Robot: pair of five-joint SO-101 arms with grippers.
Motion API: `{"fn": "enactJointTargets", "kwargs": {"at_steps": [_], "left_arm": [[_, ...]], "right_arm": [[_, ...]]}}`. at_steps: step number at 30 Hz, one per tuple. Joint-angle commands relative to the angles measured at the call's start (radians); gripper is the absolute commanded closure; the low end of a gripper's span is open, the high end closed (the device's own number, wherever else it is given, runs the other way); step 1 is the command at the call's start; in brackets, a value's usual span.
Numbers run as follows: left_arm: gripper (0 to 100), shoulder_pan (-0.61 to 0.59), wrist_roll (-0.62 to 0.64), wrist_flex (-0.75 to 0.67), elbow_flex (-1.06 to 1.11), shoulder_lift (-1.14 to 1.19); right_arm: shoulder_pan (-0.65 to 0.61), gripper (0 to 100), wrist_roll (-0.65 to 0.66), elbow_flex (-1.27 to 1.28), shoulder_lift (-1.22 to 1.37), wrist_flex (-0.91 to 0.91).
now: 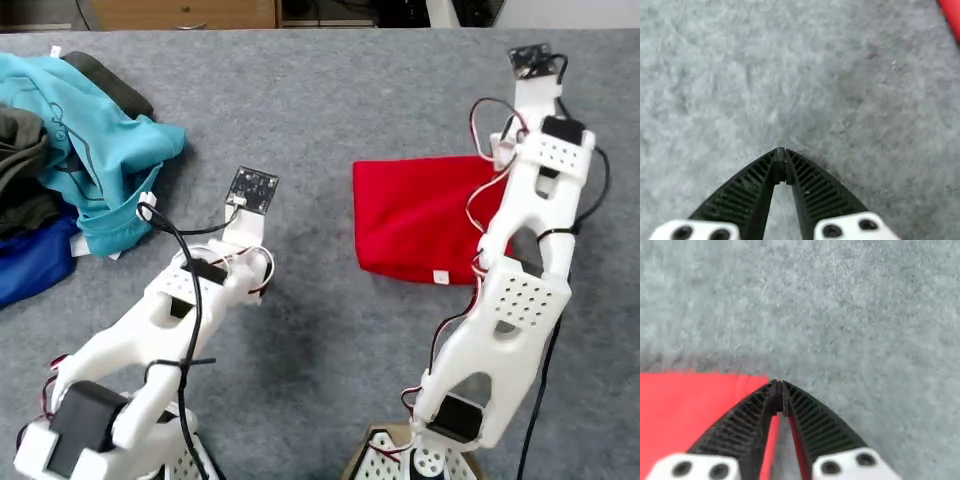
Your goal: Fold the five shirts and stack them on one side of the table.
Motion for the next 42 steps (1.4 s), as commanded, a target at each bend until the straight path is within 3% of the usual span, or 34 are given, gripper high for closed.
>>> {"fn": "enactJointTargets", "kwargs": {"at_steps": [1, 5, 10, 15, 20, 25, 30, 36, 42], "left_arm": [[98, 0.012, 0.005, 0.009, -0.066, 0.024], [98, 0.020, 0.009, 0.094, -0.175, 0.076], [98, 0.118, 0.143, 0.281, -0.485, 0.173], [98, 0.181, 0.152, 0.351, -0.818, 0.315], [98, 0.183, 0.140, 0.353, -1.074, 0.572], [98, 0.186, 0.143, 0.362, -1.339, 0.831], [98, 0.186, 0.140, 0.460, -1.660, 1.056], [98, 0.181, 0.140, 0.562, -2.062, 1.348], [98, 0.186, 0.140, 0.789, -2.480, 1.523]], "right_arm": [[0.008, 99.7, -0.011, -0.165, -0.016, 0.175], [0.013, 99.7, -0.118, -0.352, -0.012, 0.462], [0.031, 99.7, -0.181, -0.475, -0.018, 0.704], [0.084, 99.7, -0.181, -0.249, -0.130, 0.697], [0.124, 99.7, -0.054, 0.107, -0.306, 0.644], [0.128, 99.7, 0.023, 0.479, -0.378, 0.387], [0.173, 99.7, 0.057, 0.750, -0.352, 0.150], [0.206, 99.7, 0.106, 0.765, -0.354, 0.152], [0.217, 99.7, 0.109, 0.682, -0.423, 0.229]]}}
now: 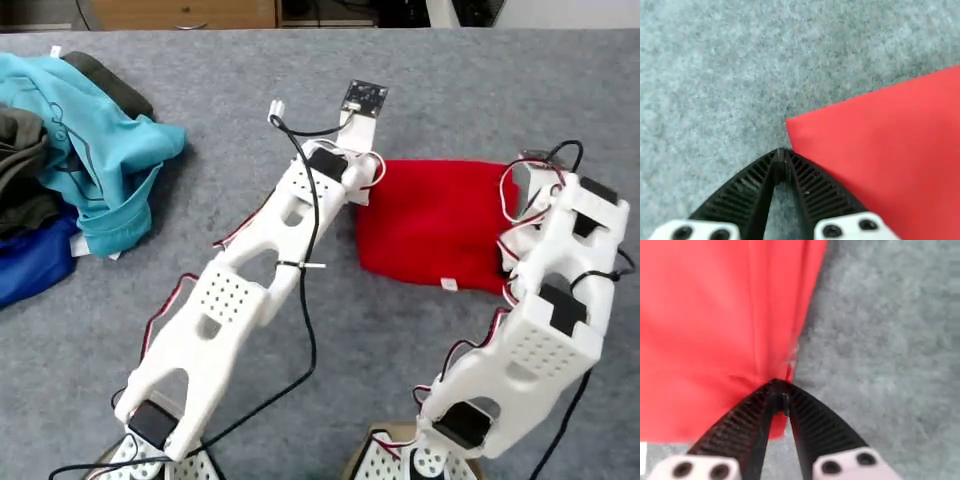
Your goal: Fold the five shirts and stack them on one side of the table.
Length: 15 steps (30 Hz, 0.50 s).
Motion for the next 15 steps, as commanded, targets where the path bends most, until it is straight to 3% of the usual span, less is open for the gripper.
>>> {"fn": "enactJointTargets", "kwargs": {"at_steps": [1, 5, 15], "left_arm": [[98, 0.015, -0.012, 0.140, -0.302, 0.042], [98, 0.025, -0.012, 0.180, -0.460, 0.076], [98, 0.008, -0.012, 0.110, -0.330, 0.124]], "right_arm": [[0.022, 99.7, 0.008, -0.061, -0.087, 0.051], [0.019, 99.7, 0.044, -0.085, -0.174, 0.109], [0.035, 99.7, 0.110, 0.042, -0.332, 0.064]]}}
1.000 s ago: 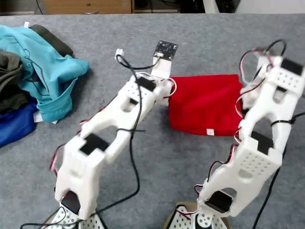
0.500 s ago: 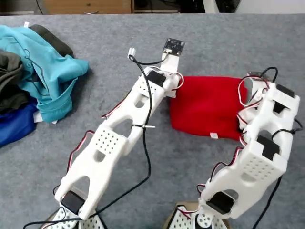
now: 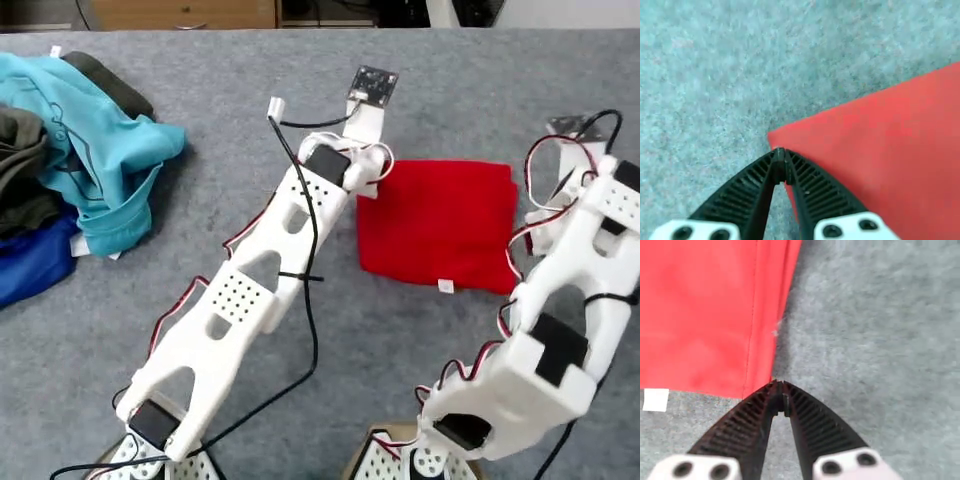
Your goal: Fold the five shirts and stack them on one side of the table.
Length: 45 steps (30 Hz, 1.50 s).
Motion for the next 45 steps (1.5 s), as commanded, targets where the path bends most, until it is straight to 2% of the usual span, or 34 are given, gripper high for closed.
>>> {"fn": "enactJointTargets", "kwargs": {"at_steps": [1, 7, 8, 14, 17, 22, 26, 30, 32, 34, 36, 40, 42, 45], "left_arm": [[98, -0.015, -0.009, -0.061, 0.043, -0.002], [98, -0.028, -0.005, -0.089, 0.066, -0.010], [98, -0.028, -0.008, -0.089, 0.066, -0.010], [98, -0.028, -0.009, -0.078, 0.028, -0.012], [98, -0.026, -0.009, 0.008, -0.106, -0.012], [98, -0.029, -0.009, 0.103, -0.101, -0.104], [98, -0.054, -0.011, 0.281, -0.104, -0.186], [98, -0.064, -0.097, 0.523, -0.100, -0.245], [98, -0.095, -0.120, 0.522, -0.060, -0.248], [98, -0.138, -0.135, 0.522, -0.035, -0.260], [98, -0.173, -0.146, 0.522, 0.002, -0.277], [98, -0.218, -0.146, 0.522, 0.176, -0.337], [98, -0.221, -0.144, 0.522, 0.302, -0.386], [98, -0.212, -0.147, 0.517, 0.488, -0.484]], "right_arm": [[0.013, 99.7, 0.032, 0.096, -0.051, -0.081], [0.097, 99.7, 0.035, 0.369, 0.025, -0.517], [0.107, 99.7, 0.035, 0.386, 0.035, -0.540], [0.097, 99.7, 0.031, 0.323, -0.091, -0.381], [0.090, 99.7, 0.035, 0.317, -0.202, -0.330], [0.088, 99.6, 0.037, 0.329, -0.366, -0.230], [0.045, 99.3, 0.035, 0.417, -0.460, -0.163], [-0.002, 99.2, 0.029, 0.568, -0.512, -0.249], [-0.027, 99.2, 0.028, 0.630, -0.516, -0.298], [-0.059, 99.1, -0.035, 0.674, -0.516, -0.308], [-0.099, 96.4, -0.187, 0.696, -0.516, -0.310], [-0.151, 77.6, -0.494, 0.713, -0.515, -0.310], [-0.176, 70.5, -0.586, 0.708, -0.515, -0.311], [-0.205, 68.8, -0.658, 0.713, -0.515, -0.370]]}}
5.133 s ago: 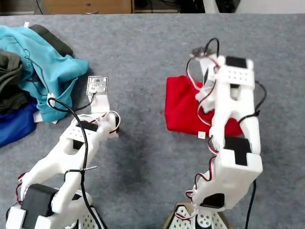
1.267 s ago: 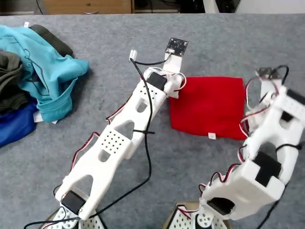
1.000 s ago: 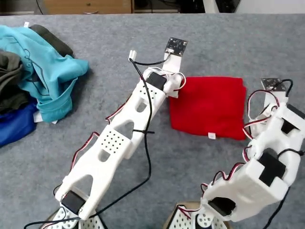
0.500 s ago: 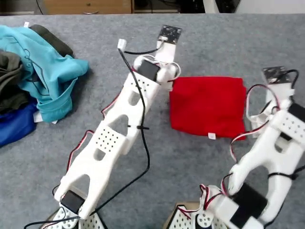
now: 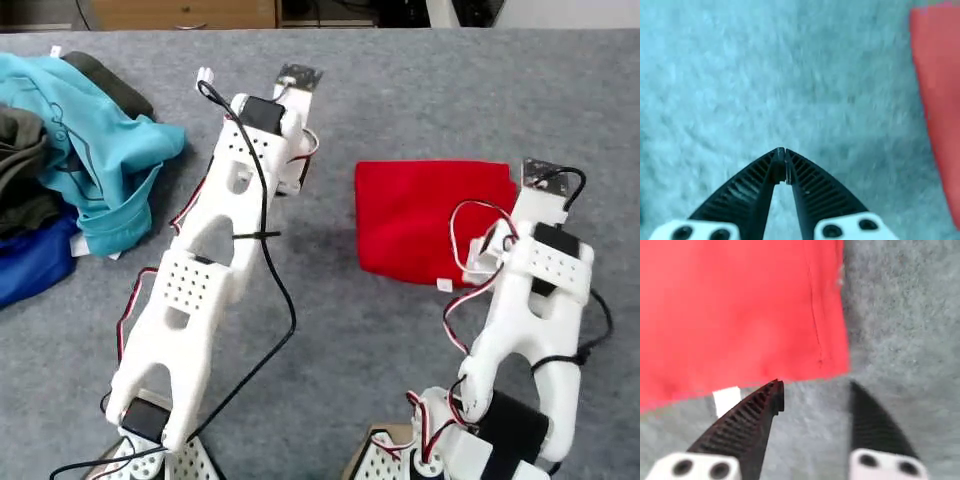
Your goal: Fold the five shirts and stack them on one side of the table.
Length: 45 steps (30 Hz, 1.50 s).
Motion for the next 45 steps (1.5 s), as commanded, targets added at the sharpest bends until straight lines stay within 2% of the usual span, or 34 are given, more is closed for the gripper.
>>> {"fn": "enactJointTargets", "kwargs": {"at_steps": [1, 8, 15, 18, 23, 25, 31, 33, 38, 45], "left_arm": [[98, 0.002, -0.011, 0.009, 0.192, -0.168], [98, -0.032, -0.008, -0.071, 0.448, -0.294], [98, -0.057, -0.011, -0.221, 0.752, -0.409], [98, -0.044, -0.014, -0.336, 0.950, -0.492], [98, -0.005, -0.015, -0.631, 1.369, -0.633], [98, 0.002, -0.015, -0.710, 1.476, -0.711], [98, -0.011, -0.009, -0.847, 1.653, -0.854], [98, -0.011, -0.006, -0.852, 1.659, -0.863], [98, -0.014, -0.006, -0.858, 1.659, -0.860], [98, -0.014, -0.006, -0.858, 1.659, -0.860]], "right_arm": [[-0.039, 68.8, -0.094, 0.005, -0.038, -0.083], [-0.042, 68.8, -0.173, 0.081, -0.012, -0.273], [-0.045, 69.4, -0.227, 0.025, 0.257, -0.381], [-0.070, 76.3, -0.218, -0.068, 0.355, -0.334], [-0.076, 99.7, -0.218, -0.165, 0.430, -0.241], [-0.073, 98.1, -0.218, -0.176, 0.435, -0.209], [-0.071, 99.2, -0.216, -0.209, 0.435, -0.189], [-0.071, 99.7, -0.213, -0.257, 0.435, -0.186], [-0.070, 99.7, -0.114, -0.427, 0.441, -0.192], [0.005, 99.7, -0.009, -0.630, 0.444, -0.193]]}}
